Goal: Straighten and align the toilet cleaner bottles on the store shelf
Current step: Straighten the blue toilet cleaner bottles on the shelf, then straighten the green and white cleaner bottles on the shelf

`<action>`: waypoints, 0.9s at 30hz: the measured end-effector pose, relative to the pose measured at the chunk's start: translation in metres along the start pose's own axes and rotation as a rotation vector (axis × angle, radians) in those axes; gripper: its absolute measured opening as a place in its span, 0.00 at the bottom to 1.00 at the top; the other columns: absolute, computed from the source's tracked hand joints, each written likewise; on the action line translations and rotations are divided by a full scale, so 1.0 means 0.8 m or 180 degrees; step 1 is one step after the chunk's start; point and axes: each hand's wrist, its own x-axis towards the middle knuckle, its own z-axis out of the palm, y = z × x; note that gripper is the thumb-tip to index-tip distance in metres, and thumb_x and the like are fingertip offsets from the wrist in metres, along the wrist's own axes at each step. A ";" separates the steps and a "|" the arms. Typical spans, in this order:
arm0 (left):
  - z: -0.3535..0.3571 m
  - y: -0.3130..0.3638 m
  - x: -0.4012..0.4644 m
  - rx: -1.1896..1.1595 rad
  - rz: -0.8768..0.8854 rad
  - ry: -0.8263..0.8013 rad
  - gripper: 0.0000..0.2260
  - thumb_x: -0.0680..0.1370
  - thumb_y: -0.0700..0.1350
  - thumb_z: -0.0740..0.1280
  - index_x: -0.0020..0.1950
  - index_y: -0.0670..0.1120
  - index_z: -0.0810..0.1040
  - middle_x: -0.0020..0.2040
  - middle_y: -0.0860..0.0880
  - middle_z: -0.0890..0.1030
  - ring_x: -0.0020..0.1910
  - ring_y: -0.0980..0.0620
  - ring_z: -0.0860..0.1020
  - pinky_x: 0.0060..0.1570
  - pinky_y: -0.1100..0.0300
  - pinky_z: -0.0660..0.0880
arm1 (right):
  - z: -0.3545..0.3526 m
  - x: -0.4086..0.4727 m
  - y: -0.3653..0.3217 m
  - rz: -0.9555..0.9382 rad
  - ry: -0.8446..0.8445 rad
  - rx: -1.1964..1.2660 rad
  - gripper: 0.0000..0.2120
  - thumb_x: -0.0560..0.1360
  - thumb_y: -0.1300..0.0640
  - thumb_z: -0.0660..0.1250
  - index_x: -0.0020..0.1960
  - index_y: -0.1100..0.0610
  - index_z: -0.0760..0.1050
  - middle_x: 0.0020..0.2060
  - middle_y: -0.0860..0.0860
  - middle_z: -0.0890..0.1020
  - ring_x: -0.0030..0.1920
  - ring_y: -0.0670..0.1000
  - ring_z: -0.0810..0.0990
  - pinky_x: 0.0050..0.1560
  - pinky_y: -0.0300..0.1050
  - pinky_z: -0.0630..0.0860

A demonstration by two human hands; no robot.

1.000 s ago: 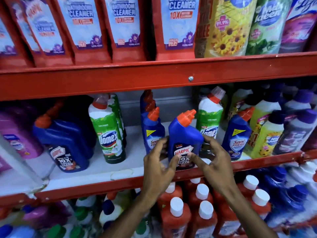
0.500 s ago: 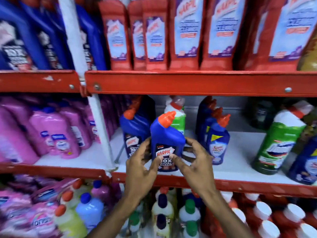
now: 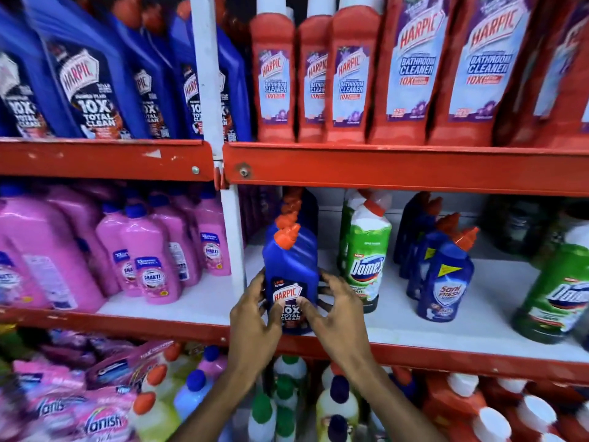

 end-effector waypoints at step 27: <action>0.256 0.152 -0.073 0.1929 0.2682 -0.0443 0.35 0.76 0.48 0.68 0.80 0.42 0.59 0.81 0.37 0.58 0.81 0.32 0.57 0.73 0.26 0.61 | -0.297 -0.060 0.138 -0.0275 0.0723 -0.2826 0.35 0.77 0.52 0.64 0.79 0.60 0.56 0.80 0.61 0.57 0.81 0.63 0.54 0.75 0.66 0.63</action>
